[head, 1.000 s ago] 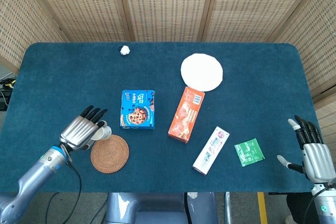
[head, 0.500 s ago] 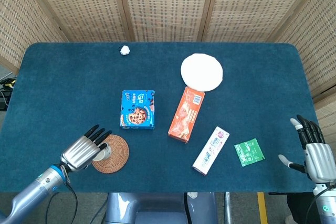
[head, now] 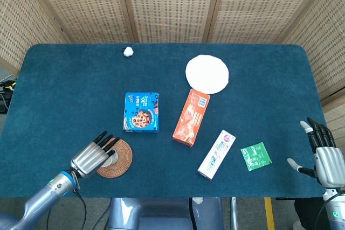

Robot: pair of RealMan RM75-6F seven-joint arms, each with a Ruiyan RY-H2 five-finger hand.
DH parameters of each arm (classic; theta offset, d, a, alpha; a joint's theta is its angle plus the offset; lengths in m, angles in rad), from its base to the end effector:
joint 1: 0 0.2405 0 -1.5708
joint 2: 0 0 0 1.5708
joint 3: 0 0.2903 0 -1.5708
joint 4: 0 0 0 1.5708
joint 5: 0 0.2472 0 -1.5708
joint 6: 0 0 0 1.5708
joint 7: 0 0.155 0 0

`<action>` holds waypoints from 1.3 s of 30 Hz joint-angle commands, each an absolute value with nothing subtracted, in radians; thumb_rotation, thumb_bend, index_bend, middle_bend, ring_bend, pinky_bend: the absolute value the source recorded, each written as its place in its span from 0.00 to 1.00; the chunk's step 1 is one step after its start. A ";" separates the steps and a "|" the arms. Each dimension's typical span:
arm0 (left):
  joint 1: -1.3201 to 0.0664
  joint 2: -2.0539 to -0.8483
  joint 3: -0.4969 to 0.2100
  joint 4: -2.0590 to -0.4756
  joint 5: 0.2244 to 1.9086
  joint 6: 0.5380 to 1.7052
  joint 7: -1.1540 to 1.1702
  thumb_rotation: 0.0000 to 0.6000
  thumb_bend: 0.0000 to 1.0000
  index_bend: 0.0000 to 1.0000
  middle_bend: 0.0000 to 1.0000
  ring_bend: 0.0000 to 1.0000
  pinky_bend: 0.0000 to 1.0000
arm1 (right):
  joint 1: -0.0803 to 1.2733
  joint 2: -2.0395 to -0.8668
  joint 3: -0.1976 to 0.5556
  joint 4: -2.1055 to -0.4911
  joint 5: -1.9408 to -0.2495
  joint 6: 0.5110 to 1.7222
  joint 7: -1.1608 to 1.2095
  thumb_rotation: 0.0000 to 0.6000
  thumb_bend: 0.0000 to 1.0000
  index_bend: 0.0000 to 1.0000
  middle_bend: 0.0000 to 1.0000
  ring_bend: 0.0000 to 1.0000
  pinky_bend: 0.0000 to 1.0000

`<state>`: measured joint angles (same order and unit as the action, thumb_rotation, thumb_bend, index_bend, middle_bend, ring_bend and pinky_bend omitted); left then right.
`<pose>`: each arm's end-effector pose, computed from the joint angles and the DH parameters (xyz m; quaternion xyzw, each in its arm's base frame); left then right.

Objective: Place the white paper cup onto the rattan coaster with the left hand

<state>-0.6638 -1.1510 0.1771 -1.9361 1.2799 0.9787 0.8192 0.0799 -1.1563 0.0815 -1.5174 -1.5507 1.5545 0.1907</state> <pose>-0.2180 0.2518 0.0124 -0.8944 -0.1782 -0.1660 0.3751 -0.3606 -0.2042 0.1482 0.5618 -0.3872 0.4659 0.5635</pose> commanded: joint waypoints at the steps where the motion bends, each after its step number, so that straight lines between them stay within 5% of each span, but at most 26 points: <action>1: -0.663 -1.164 0.173 -1.933 1.259 0.973 0.840 1.00 0.41 0.19 0.00 0.00 0.00 | 0.079 -1.156 0.082 -1.517 -1.551 1.556 0.191 1.00 0.13 0.06 0.00 0.00 0.00; 8: -0.664 -1.179 0.168 -1.922 1.222 0.972 0.882 1.00 0.40 0.00 0.00 0.00 0.00 | 0.078 -1.156 0.084 -1.517 -1.549 1.558 0.195 1.00 0.13 0.06 0.00 0.00 0.00; 20: -0.655 -1.166 0.149 -1.923 1.205 0.999 0.869 1.00 0.35 0.00 0.00 0.00 0.00 | 0.077 -1.157 0.085 -1.517 -1.549 1.560 0.194 1.00 0.13 0.06 0.00 0.00 0.00; 29: -0.484 -1.056 0.071 -1.920 1.372 1.332 0.536 1.00 0.28 0.00 0.00 0.00 0.00 | 0.078 -1.160 0.084 -1.518 -1.553 1.559 0.184 1.00 0.13 0.06 0.00 0.00 0.00; 34: -0.410 -1.065 0.044 -1.880 1.359 1.435 0.437 1.00 0.24 0.00 0.00 0.00 0.00 | 0.078 -1.163 0.084 -1.519 -1.553 1.560 0.170 1.00 0.13 0.06 0.00 0.00 0.00; 39: -0.344 -1.084 0.035 -1.832 1.330 1.489 0.352 1.00 0.08 0.00 0.00 0.00 0.00 | 0.081 -1.168 0.083 -1.518 -1.556 1.557 0.154 1.00 0.13 0.06 0.00 0.00 0.00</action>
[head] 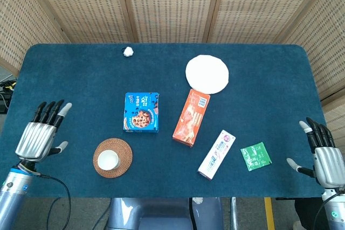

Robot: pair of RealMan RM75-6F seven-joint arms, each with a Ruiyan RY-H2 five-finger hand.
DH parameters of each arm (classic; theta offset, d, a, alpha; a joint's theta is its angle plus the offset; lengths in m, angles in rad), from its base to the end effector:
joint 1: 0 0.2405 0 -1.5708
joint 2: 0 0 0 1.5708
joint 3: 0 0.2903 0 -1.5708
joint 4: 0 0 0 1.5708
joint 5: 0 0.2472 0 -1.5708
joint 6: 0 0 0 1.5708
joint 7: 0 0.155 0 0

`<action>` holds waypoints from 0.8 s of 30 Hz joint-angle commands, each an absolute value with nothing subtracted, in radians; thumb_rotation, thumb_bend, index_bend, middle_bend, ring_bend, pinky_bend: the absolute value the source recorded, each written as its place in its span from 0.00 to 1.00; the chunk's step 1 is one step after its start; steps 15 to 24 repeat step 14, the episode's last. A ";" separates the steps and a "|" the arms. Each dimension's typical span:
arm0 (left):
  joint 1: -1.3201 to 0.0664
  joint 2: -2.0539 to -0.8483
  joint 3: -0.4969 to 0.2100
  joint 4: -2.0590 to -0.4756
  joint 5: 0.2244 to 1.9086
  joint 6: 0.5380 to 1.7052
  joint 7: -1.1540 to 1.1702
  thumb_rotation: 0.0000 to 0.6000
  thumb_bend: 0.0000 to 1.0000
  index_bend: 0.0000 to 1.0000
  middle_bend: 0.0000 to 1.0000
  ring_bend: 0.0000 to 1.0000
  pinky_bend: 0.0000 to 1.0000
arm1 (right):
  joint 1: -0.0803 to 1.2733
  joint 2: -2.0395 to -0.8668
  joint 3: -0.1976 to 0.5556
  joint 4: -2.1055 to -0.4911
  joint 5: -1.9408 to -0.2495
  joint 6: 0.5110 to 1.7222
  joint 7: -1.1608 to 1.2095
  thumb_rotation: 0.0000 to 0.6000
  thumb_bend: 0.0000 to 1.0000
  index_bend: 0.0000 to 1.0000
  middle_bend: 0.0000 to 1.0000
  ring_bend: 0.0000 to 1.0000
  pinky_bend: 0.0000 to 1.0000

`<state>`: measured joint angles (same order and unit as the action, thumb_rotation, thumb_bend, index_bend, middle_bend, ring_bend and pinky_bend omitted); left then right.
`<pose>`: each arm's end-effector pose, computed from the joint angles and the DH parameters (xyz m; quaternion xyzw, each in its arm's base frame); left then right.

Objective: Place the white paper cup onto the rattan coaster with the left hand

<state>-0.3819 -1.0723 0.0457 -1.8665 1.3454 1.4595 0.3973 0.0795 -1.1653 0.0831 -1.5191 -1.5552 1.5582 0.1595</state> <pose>-0.2688 0.2566 0.1214 -0.6767 -0.3058 -0.3449 0.5742 -0.3584 -0.2042 0.1451 0.5659 -0.3792 0.4621 0.5678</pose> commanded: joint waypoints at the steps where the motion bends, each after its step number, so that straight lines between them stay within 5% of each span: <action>1: -0.326 -1.093 0.035 -1.818 1.322 1.500 0.335 1.00 0.05 0.00 0.00 0.00 0.00 | 0.082 -1.170 0.082 -1.518 -1.558 1.555 0.149 1.00 0.13 0.06 0.00 0.00 0.00; 24: -0.188 -1.154 0.045 -1.693 1.288 1.530 0.213 1.00 0.00 0.00 0.00 0.00 0.00 | 0.098 -1.204 0.078 -1.515 -1.575 1.546 0.067 1.00 0.13 0.06 0.00 0.00 0.00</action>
